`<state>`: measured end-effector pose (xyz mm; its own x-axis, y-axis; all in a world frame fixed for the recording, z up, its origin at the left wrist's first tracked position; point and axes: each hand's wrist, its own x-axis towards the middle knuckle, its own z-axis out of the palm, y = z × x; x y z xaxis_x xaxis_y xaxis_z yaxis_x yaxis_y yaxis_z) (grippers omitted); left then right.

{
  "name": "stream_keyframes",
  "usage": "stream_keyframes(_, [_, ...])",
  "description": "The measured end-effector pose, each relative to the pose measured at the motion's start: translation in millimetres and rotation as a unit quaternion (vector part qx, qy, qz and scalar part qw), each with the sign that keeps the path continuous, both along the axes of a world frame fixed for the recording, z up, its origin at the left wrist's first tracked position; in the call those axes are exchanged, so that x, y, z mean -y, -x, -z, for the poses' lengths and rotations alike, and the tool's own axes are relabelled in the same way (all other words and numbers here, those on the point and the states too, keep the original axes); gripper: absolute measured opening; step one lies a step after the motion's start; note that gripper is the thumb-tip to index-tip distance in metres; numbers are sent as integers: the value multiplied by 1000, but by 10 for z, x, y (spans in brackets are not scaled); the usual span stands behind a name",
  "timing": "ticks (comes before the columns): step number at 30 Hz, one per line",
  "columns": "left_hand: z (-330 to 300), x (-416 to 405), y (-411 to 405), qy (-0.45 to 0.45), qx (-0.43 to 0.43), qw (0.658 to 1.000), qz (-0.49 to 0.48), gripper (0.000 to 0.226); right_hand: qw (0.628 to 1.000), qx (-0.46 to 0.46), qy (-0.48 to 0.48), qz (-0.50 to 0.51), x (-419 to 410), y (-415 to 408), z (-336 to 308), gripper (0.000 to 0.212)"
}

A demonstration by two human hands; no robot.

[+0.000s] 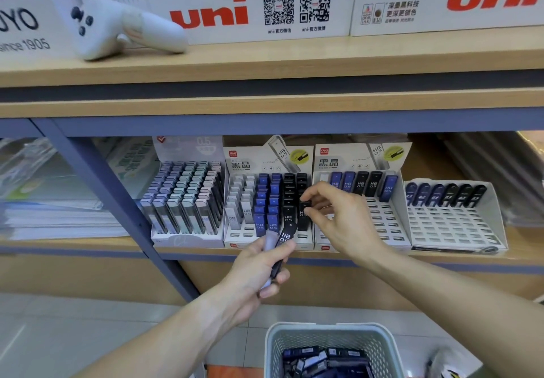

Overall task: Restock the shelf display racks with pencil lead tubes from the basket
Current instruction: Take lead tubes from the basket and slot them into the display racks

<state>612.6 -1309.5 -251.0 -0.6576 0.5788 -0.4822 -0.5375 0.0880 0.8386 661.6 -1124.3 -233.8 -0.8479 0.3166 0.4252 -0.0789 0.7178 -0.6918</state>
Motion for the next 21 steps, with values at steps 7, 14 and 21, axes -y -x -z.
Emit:
stream_keyframes(7, [-11,-15,12,-7,25,999,-34,18,997,44,-52,21,-49,3,89,23])
stream_keyframes(14, [-34,-22,1,2,-19,1000,-7,37,991,83,82,67,130,-115,-53,16])
stream_keyframes(21, [-76,-45,-20,10,-9,1000,11,24,914,147,378,16,206,-171,-3,22])
